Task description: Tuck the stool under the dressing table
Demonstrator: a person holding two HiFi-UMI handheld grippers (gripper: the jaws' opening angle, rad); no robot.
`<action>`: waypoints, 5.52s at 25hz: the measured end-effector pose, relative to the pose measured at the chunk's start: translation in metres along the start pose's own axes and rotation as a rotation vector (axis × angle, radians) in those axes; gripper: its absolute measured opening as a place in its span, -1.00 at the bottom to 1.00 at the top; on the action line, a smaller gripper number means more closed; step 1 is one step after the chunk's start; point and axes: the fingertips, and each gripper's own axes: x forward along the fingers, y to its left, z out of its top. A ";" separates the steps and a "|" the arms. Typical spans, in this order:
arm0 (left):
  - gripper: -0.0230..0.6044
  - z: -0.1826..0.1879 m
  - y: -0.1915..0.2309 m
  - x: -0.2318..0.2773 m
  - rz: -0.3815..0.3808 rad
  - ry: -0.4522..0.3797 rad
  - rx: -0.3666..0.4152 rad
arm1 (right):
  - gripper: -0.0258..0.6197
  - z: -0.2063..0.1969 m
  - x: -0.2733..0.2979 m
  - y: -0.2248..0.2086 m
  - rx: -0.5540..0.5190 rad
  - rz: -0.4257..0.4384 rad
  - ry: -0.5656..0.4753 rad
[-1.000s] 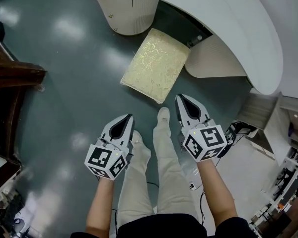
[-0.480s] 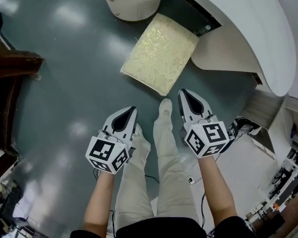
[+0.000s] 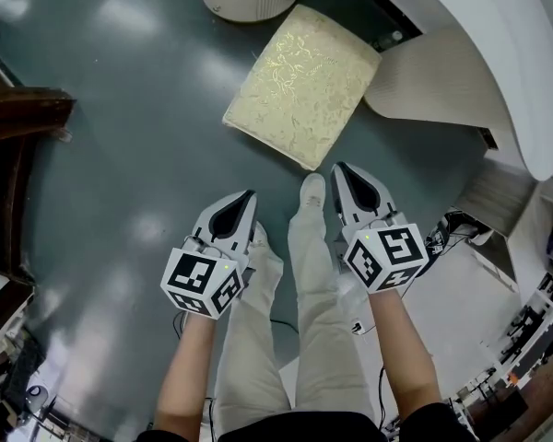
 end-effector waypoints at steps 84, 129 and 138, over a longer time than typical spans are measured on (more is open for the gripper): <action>-0.90 -0.092 0.097 0.174 0.078 0.133 0.233 | -0.89 -0.060 0.109 -0.093 -0.113 -0.003 -0.046; -0.90 -0.025 0.070 0.189 -0.141 -0.204 0.295 | -0.89 -0.104 0.110 -0.092 -0.166 -0.111 -0.172; -0.90 -0.036 0.077 0.186 -0.145 -0.189 0.270 | -0.89 -0.108 0.115 -0.088 -0.163 -0.105 -0.165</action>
